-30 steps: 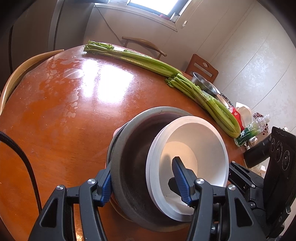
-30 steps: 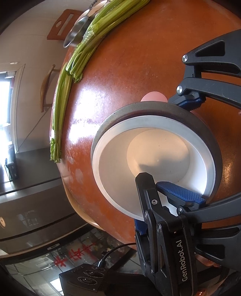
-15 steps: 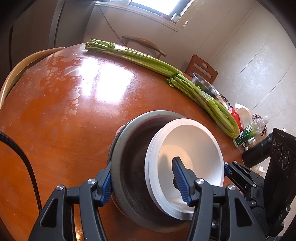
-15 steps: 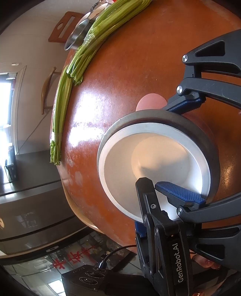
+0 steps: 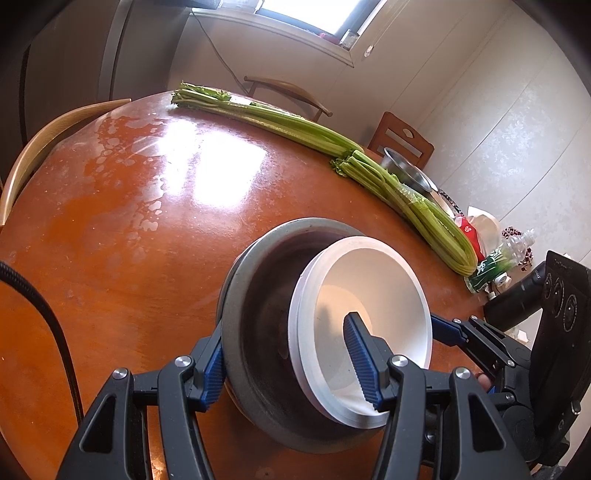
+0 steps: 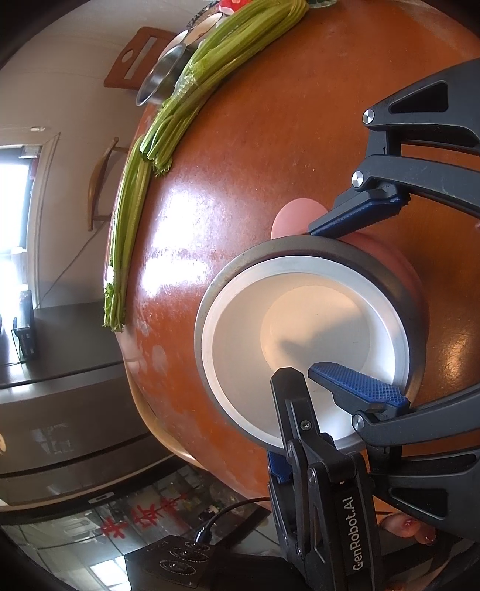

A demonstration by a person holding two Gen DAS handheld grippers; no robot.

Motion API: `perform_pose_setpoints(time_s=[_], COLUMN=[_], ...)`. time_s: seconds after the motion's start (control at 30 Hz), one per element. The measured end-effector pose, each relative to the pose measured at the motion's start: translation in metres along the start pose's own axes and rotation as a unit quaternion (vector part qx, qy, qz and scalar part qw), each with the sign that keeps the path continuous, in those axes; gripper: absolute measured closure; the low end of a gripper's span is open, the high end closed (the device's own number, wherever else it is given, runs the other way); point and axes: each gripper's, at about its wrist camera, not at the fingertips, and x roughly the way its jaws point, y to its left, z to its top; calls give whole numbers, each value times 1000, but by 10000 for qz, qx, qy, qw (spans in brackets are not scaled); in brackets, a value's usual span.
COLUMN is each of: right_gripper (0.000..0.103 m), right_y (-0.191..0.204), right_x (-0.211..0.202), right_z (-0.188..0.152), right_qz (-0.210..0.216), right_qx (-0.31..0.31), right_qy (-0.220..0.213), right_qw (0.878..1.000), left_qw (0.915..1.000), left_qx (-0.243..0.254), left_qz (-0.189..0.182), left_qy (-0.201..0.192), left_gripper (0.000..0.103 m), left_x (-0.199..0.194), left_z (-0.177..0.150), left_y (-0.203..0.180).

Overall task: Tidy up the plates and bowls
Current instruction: 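Lower the steel bowl onto the silver tray and open both tools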

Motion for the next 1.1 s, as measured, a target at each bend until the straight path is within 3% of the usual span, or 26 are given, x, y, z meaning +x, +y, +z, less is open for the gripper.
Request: perform_pose_setpoints(time_s=[0.4, 0.53, 1.1], right_gripper=[31, 31, 31], right_y=[0, 1, 3], right_x=[-7, -10, -29], right_z=[-2, -3, -8], right_qz=[-44, -49, -152], right_qx=[-12, -5, 119], right_qy=[-48, -70, -234], right_qw=[10000, 10000, 9995], left_qw=[9999, 9991, 9977], left_qx=[15, 85, 111], left_qz=[55, 328, 444], left_qy=[-123, -273, -492], left_gripper=[45, 45, 45], left_x=[-12, -19, -46], left_z=[-4, -5, -14], left_y=[0, 0, 1])
